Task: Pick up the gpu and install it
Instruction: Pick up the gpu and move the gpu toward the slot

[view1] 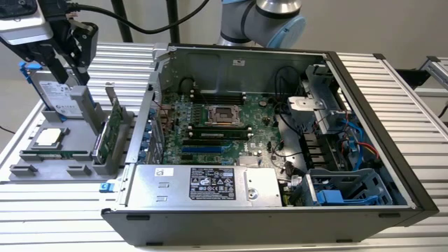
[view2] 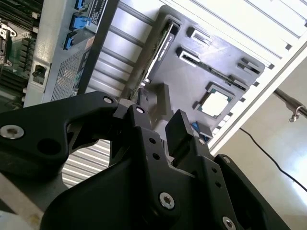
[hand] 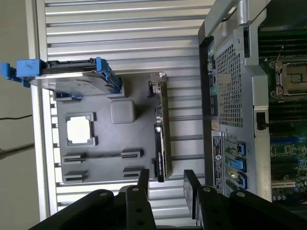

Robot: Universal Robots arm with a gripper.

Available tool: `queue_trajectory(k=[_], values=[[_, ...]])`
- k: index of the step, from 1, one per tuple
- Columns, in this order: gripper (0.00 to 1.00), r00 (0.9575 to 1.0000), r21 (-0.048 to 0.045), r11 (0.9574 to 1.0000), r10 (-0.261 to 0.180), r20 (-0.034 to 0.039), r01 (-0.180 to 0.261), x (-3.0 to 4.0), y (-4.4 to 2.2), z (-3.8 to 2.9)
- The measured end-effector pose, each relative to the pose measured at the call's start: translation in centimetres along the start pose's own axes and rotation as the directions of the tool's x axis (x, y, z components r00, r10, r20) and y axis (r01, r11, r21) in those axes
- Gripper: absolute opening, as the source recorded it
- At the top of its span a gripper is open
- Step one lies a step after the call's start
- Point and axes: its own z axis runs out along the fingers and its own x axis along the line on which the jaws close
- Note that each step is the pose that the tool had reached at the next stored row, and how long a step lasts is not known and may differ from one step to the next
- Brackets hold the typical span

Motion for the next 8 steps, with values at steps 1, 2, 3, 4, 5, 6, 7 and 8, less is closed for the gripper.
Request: queue_trajectory(k=[1,2,3,4,5,6,7,8], values=[[1.00,1.0000,0.0000,1.0000,0.000,0.0000,0.000,0.00,0.00,0.05],[1.00,1.0000,0.0000,1.0000,0.000,0.0000,0.000,0.00,0.00,0.11],[1.00,1.0000,0.0000,1.0000,0.000,0.0000,0.000,0.00,-0.01,0.16],[1.00,1.0000,-0.0001,1.0000,0.000,0.0001,0.000,0.00,-0.01,0.21],[1.00,1.0000,0.0000,1.0000,0.000,0.0000,0.000,0.00,-0.01,0.24],[1.00,1.0000,0.0000,1.0000,0.000,0.0000,0.000,0.01,-0.01,0.25],[1.00,1.0000,0.0004,1.0000,0.000,0.0000,0.000,0.01,-0.02,0.36],[1.00,1.0000,0.0005,1.0000,0.000,0.0000,0.000,0.01,-0.02,0.38]])
